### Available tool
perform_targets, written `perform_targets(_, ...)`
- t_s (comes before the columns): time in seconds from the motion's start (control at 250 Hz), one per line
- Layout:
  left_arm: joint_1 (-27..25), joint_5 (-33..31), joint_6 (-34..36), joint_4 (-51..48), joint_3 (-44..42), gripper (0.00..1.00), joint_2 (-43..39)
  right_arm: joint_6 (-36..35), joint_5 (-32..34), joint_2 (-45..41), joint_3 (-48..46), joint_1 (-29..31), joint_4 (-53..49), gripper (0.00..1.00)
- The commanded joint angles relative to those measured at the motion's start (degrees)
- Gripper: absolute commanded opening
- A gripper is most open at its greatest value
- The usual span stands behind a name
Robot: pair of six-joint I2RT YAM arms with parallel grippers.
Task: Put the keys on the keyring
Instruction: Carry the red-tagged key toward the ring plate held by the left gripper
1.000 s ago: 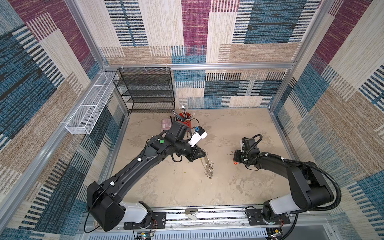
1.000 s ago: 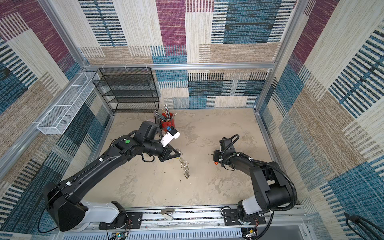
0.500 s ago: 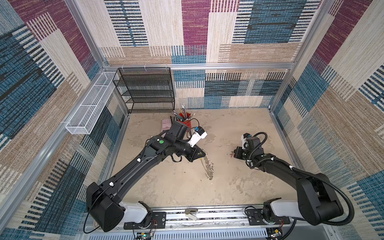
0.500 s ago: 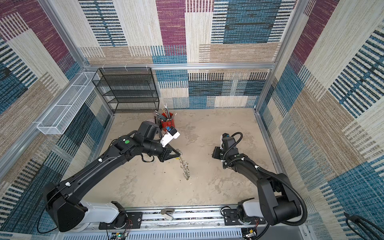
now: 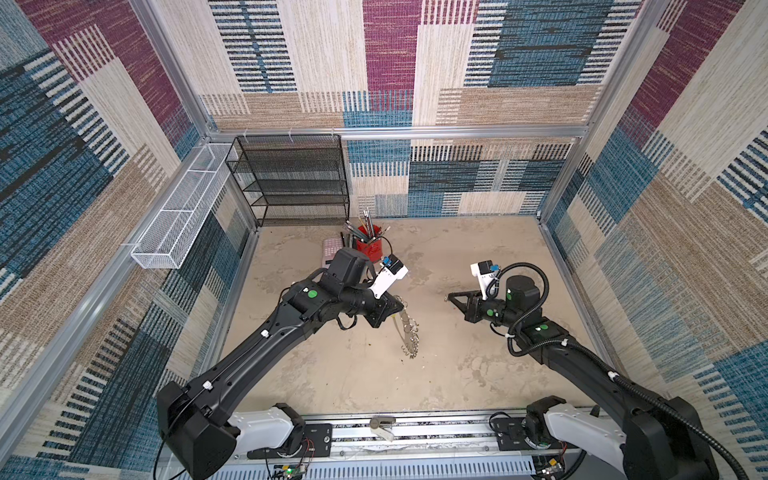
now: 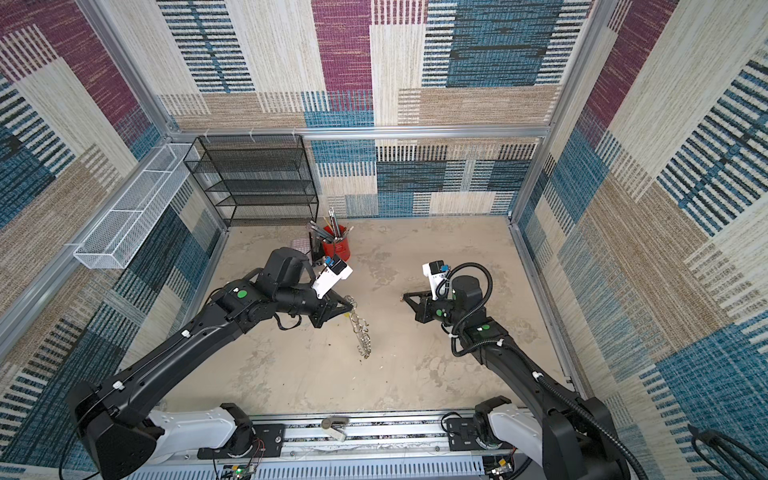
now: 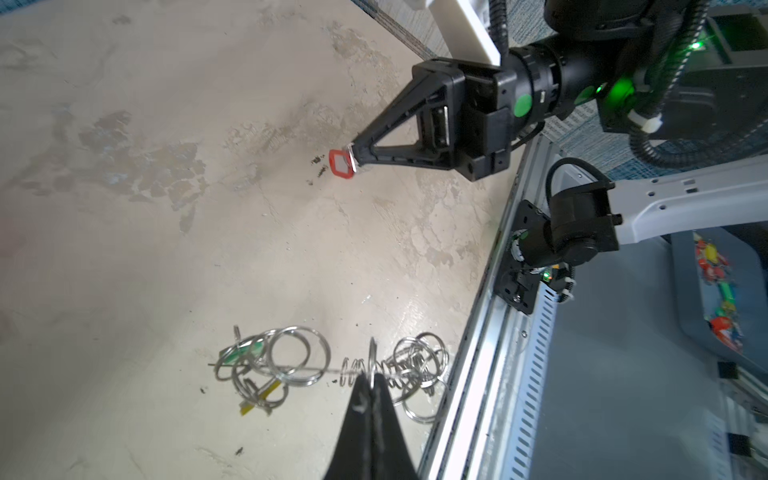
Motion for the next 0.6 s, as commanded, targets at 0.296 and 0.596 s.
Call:
perform_targets(0.296, -3.16, -11.15, 14.1, 18.91, -13.56, 0.0, -11.78, -4.16, -11.4, 0.39, 2.72, 5.61, 5.52, 0.0)
perform_targets(0.596, -7.05, -18.74, 20.63, 23.62, -16.3, 0.0, -9.6, -5.73, -13.74, 3.97, 3.9, 8.61, 8.02, 0.0)
